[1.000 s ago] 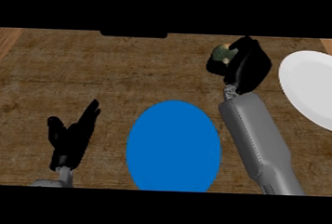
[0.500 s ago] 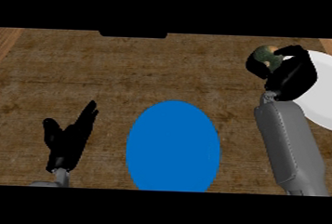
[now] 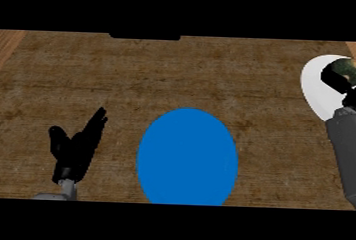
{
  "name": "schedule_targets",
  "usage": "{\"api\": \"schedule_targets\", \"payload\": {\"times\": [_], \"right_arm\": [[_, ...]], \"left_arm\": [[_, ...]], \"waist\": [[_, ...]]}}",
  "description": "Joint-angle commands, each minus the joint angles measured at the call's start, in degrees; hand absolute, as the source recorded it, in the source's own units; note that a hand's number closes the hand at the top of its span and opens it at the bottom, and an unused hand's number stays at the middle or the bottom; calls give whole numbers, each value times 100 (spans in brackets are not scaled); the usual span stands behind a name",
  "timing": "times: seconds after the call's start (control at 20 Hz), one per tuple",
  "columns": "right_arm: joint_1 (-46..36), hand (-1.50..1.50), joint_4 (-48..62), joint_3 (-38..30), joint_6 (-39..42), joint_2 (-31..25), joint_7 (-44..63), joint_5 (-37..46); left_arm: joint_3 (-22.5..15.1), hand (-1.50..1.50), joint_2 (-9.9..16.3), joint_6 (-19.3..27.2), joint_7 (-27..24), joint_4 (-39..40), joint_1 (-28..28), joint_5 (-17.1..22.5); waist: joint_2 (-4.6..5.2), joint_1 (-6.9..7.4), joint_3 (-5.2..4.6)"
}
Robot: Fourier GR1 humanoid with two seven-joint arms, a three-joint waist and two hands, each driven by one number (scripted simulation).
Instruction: Pick the squash from the plate and place it in the plate
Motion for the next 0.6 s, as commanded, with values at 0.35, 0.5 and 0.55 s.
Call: {"api": "schedule_targets", "payload": {"times": [0.35, 0.5, 0.55], "right_arm": [[-317, 150, 1515, -823, -83, -1123, -2765, -2531], [-251, 150, 2248, -1104, 889, -1459, -2053, -2595], [-165, -150, 2547, -995, 987, -1495, -2097, -2417]], "left_arm": [[118, 0, -40, -82, 145, 416, -304, 39], [-189, 0, -203, 8, 87, 101, 15, -122], [-88, 0, -45, -163, 224, 83, -2, 19]], "waist": [[60, 56, -17], [102, 126, -11], [147, 218, -5]]}}
